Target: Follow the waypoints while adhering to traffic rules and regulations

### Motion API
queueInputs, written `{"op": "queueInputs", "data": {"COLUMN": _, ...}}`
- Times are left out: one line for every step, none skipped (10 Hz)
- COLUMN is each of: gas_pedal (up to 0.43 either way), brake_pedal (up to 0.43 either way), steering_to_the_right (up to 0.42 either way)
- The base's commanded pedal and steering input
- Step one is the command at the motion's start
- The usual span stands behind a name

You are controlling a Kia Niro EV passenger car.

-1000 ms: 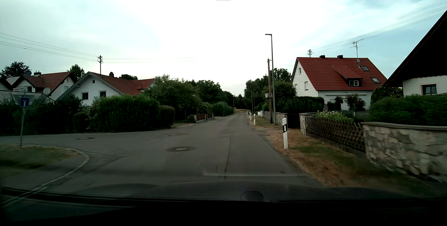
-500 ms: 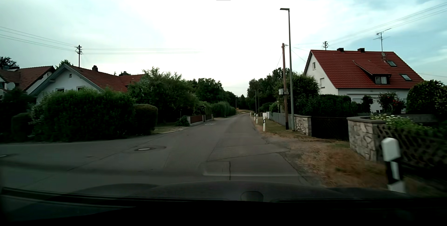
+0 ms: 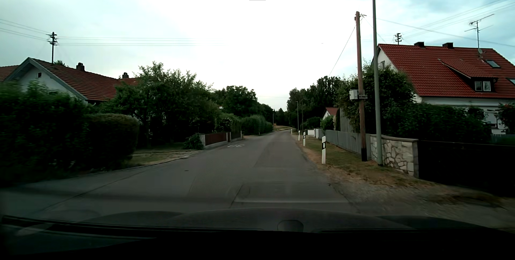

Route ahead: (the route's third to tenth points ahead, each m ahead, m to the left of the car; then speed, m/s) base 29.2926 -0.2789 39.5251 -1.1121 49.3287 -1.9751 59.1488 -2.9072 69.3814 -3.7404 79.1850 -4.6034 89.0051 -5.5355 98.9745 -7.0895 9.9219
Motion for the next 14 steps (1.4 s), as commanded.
{"op": "queueInputs", "data": {"gas_pedal": 0.067, "brake_pedal": 0.006, "steering_to_the_right": -0.001}}
{"op": "queueInputs", "data": {"gas_pedal": 0.067, "brake_pedal": 0.006, "steering_to_the_right": -0.001}}
{"op": "queueInputs", "data": {"gas_pedal": 0.067, "brake_pedal": 0.006, "steering_to_the_right": -0.001}}
{"op": "queueInputs", "data": {"gas_pedal": 0.067, "brake_pedal": 0.006, "steering_to_the_right": 0.004}}
{"op": "queueInputs", "data": {"gas_pedal": 0.067, "brake_pedal": 0.006, "steering_to_the_right": 0.009}}
{"op": "queueInputs", "data": {"gas_pedal": 0.067, "brake_pedal": 0.006, "steering_to_the_right": 0.008}}
{"op": "queueInputs", "data": {"gas_pedal": 0.059, "brake_pedal": 0.006, "steering_to_the_right": 0.008}}
{"op": "queueInputs", "data": {"gas_pedal": 0.059, "brake_pedal": 0.006, "steering_to_the_right": 0.009}}
{"op": "queueInputs", "data": {"gas_pedal": 0.059, "brake_pedal": 0.006, "steering_to_the_right": 0.009}}
{"op": "queueInputs", "data": {"gas_pedal": 0.059, "brake_pedal": 0.006, "steering_to_the_right": 0.009}}
{"op": "queueInputs", "data": {"gas_pedal": 0.059, "brake_pedal": 0.006, "steering_to_the_right": 0.010}}
{"op": "queueInputs", "data": {"gas_pedal": 0.059, "brake_pedal": 0.006, "steering_to_the_right": 0.010}}
{"op": "queueInputs", "data": {"gas_pedal": 0.059, "brake_pedal": 0.006, "steering_to_the_right": 0.010}}
{"op": "queueInputs", "data": {"gas_pedal": 0.059, "brake_pedal": 0.006, "steering_to_the_right": 0.011}}
